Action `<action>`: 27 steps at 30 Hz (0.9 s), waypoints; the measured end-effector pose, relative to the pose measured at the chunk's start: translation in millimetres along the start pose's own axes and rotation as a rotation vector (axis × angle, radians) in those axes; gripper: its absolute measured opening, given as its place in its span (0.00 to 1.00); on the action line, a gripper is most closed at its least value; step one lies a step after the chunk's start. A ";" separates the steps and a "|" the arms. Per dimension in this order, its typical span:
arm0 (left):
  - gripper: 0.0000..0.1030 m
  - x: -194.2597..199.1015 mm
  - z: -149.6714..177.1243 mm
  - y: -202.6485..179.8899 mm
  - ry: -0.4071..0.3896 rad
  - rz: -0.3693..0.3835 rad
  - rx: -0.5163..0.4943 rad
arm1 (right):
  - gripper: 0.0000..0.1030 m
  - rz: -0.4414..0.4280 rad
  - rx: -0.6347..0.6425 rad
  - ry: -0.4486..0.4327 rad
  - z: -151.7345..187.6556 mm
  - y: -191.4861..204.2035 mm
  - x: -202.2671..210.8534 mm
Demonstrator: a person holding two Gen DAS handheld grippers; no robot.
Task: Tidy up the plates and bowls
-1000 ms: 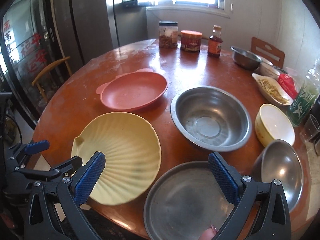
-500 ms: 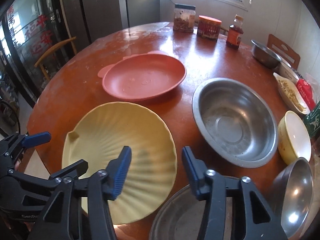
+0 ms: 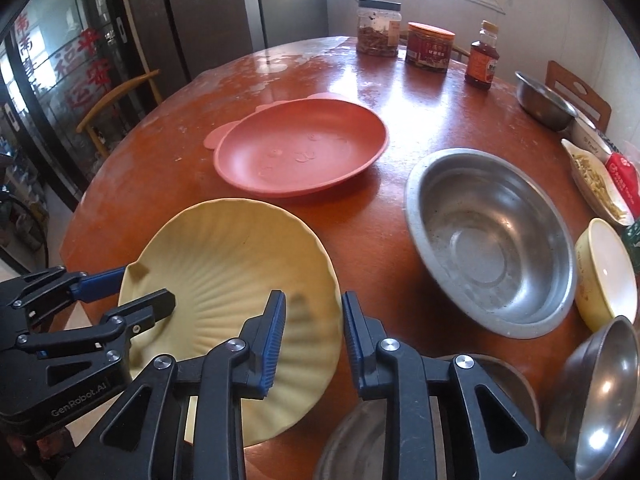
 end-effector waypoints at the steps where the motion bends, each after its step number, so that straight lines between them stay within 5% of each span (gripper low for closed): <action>1: 0.33 0.9 -0.8 2.5 -0.005 -0.005 0.006 | 0.27 0.001 0.004 0.002 -1.6 3.1 -0.3; 14: 0.33 10.5 -14.2 52.2 -0.048 -0.048 0.115 | 0.27 -0.041 0.063 -0.007 -29.1 47.5 -14.3; 27: 0.33 4.9 -25.3 49.3 -0.053 -0.030 0.111 | 0.27 -0.055 -0.004 -0.009 -27.1 38.0 -22.6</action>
Point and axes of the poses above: each gripper's, at about its wrist camera, not at the fingertips, and x roughly against the way its jaws point, y to its left, z to its underside, the point moved 4 cm from there along -x, roughly the way its jaws point, and after that the axes turned 11 degrees about x, right-handed, at the moved point
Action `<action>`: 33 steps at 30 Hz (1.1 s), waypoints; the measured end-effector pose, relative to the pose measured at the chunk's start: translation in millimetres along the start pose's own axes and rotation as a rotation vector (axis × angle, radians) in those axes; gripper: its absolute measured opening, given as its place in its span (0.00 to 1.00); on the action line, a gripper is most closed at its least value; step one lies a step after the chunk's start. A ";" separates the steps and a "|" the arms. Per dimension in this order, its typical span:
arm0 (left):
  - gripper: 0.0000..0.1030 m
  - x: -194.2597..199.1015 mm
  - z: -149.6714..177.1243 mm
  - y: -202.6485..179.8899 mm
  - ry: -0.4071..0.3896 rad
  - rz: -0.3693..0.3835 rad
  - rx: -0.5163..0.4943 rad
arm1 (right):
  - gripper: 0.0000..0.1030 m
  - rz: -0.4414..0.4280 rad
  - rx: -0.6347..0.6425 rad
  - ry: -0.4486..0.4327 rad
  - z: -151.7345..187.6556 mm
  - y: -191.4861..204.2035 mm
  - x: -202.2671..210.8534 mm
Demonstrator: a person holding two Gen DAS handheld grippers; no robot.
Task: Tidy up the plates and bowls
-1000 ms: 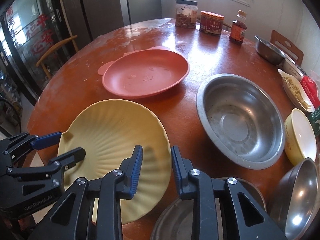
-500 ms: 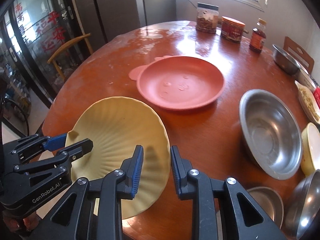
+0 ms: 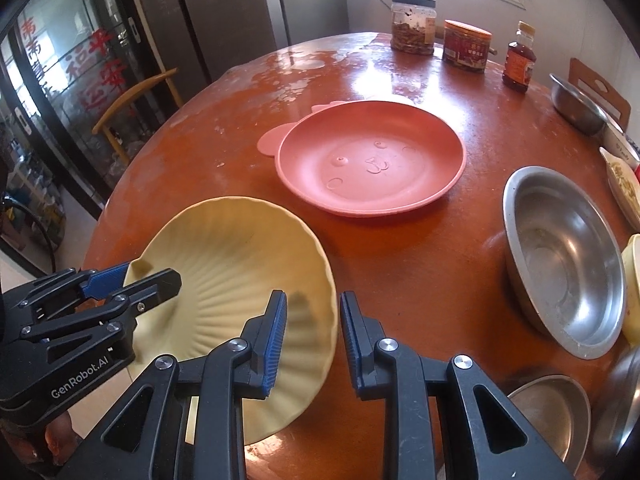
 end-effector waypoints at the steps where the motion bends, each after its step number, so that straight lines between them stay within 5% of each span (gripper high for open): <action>1: 0.33 0.1 -1.2 -0.1 -0.002 0.003 0.002 | 0.27 -0.002 -0.004 -0.004 0.2 -0.6 0.9; 18: 0.41 27.8 -15.8 6.6 -0.071 0.028 0.053 | 0.37 0.012 -0.050 -0.063 3.6 -19.8 28.1; 27: 0.43 25.9 -24.0 -23.5 -0.056 0.057 0.007 | 0.45 0.069 -0.097 -0.114 1.0 -46.9 52.2; 33: 0.46 21.4 -59.1 -44.6 -0.080 0.063 -0.030 | 0.45 0.100 -0.158 -0.123 -24.6 -75.5 42.2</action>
Point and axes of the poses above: each gripper's, at about its wrist camera, not at the fingertips, and x roughly against the way its jaws point, y to its left, z to its underside, the point moved 4 cm from there along -x, roughly the way its jaws point, and after that the axes turned 11 degrees about x, right-handed, at the moved point
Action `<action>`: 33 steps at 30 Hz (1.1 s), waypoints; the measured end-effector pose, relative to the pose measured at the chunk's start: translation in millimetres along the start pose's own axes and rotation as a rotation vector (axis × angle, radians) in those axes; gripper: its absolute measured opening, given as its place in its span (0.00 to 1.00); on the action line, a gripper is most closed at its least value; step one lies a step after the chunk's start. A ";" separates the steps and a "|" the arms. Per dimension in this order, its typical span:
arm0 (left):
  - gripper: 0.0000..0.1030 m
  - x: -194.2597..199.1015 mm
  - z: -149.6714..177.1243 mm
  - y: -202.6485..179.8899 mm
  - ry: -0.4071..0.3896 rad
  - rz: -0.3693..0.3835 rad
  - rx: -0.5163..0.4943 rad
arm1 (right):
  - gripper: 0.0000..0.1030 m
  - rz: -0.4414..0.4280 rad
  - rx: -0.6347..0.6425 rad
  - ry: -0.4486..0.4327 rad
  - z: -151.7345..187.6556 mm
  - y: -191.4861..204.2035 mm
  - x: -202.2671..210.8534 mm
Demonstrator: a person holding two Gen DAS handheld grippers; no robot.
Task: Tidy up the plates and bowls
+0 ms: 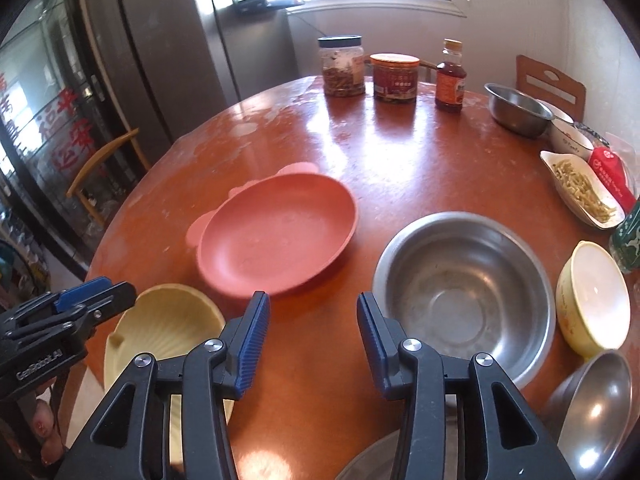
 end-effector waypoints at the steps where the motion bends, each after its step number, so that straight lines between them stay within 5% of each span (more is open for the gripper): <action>1: 0.49 -4.4 -5.9 -1.9 0.005 0.004 -0.002 | 0.45 0.007 -0.007 0.010 -4.1 -2.1 -6.2; 11: 0.50 -77.1 -35.6 -3.9 0.159 -0.029 0.015 | 0.45 0.012 -0.012 0.070 -18.3 -2.0 -54.3; 18: 0.50 -109.9 -35.6 -9.8 0.240 0.025 0.022 | 0.43 0.048 0.038 0.104 -18.4 2.4 -72.4; 33: 0.41 -75.5 -38.2 -8.4 0.108 -0.005 -0.042 | 0.38 0.009 0.057 0.038 -24.0 11.8 -56.8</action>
Point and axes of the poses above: each gripper's, at about its wrist camera, not at the fingertips, and x roughly against the way its jaws point, y to its left, z to its underside, the point moved 4 cm from there along -x, roughly the way its jaws point, and after that the axes turned 11 degrees about x, right-handed, at the moved point
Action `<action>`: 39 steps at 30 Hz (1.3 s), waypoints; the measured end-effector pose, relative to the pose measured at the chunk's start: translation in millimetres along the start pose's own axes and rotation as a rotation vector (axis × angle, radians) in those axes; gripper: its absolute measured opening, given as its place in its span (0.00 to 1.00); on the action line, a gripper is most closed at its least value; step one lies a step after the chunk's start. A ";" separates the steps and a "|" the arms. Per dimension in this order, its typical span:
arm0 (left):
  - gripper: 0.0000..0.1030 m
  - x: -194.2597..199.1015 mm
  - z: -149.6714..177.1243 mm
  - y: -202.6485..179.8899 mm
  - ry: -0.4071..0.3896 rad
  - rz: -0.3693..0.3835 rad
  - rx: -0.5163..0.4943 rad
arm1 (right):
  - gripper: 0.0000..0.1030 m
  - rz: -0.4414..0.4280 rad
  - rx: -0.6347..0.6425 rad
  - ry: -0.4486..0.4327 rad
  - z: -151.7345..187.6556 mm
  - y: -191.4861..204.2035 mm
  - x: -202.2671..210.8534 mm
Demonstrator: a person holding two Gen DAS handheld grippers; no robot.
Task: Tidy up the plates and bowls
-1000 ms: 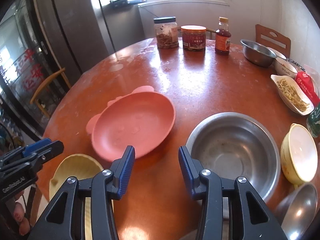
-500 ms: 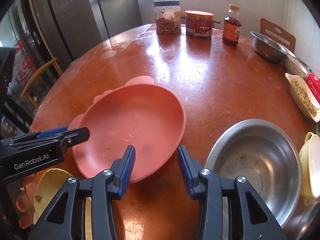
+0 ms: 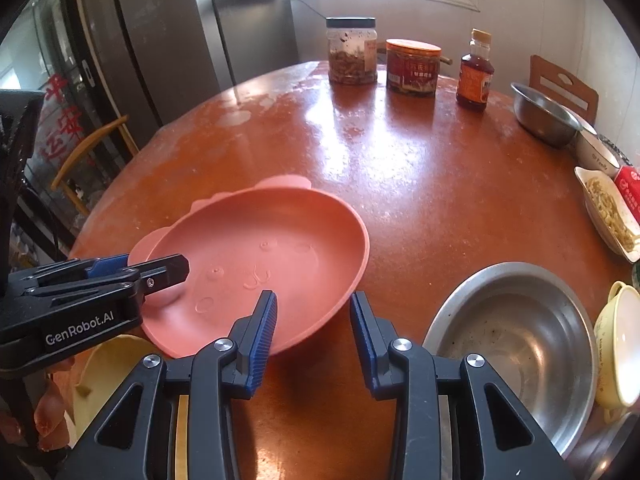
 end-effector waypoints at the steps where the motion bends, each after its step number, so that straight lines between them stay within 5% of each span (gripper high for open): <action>1: 0.41 2.5 -0.5 0.7 -0.004 0.001 -0.002 | 0.38 0.001 0.003 -0.007 -0.9 1.3 2.0; 22: 0.41 71.2 15.8 -5.9 -0.126 0.024 -0.009 | 0.38 -0.012 0.027 -0.147 -0.5 13.7 66.4; 39: 0.41 107.9 58.3 11.9 -0.166 0.028 0.033 | 0.38 -0.053 0.095 -0.177 24.7 40.7 98.6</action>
Point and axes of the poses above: each gripper's, at about its wrist camera, not at the fingertips, and x roughly against the way its jaws point, y to its left, z to its underside, the point moved 4 cm from there along -x, roughly the way its jaws point, and after that the axes turned 11 degrees about x, right-handed, at the moved point
